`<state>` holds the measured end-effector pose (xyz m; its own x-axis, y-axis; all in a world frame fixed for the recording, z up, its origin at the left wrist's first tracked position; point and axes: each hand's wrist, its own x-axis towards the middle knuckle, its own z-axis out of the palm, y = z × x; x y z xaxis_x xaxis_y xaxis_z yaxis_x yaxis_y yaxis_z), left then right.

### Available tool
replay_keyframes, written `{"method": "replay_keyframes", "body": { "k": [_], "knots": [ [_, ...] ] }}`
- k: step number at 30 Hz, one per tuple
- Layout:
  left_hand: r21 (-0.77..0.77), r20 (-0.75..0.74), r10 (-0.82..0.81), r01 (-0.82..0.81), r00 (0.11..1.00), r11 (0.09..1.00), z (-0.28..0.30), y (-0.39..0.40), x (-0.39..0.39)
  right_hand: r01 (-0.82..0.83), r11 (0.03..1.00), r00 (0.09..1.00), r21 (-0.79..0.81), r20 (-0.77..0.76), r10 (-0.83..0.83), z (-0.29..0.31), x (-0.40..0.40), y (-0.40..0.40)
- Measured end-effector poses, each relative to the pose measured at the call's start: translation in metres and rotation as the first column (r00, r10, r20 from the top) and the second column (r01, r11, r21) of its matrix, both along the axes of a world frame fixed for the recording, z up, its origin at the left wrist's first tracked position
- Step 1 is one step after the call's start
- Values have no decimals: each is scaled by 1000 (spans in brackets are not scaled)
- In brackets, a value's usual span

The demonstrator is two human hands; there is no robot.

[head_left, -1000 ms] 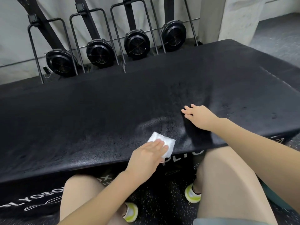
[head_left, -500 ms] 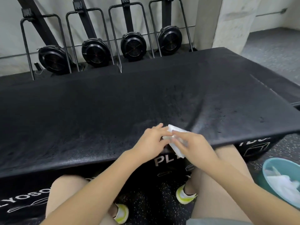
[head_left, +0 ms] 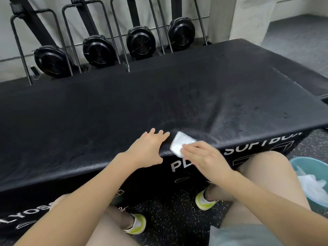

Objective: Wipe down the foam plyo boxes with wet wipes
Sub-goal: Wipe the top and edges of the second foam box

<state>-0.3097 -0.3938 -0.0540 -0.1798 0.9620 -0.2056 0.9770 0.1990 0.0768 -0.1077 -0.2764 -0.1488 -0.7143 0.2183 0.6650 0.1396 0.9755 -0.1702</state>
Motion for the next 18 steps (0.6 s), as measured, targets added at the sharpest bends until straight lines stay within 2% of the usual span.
{"method": "replay_keyframes", "body": {
  "k": [3, 6, 11, 15, 18],
  "knots": [
    [-30, 105, 48, -45, 993, 999, 9, -3, -3, -132, 990, 990, -46, -58, 129, 16, -47, -39],
    [-42, 160, 74, -68, 984, 997, 20, -13, -5, -120, 993, 990, 19, -69, 121, 19, -45, -36],
    [18, 28, 36, -37, 999, 999, 11, -20, -11, -31, 995, 1000, 98, 1, 31, 4, 26, 30],
    [-28, -287, 47, -57, 957, 998, -2, -42, -23, 26, 992, 997, 125, 64, -35, 4, 35, 38],
    [58, -310, 104, -91, 945, 994, 1, -61, -27, 7, 997, 998, 80, 57, -11, -5, 14, 23]
  ]
}}
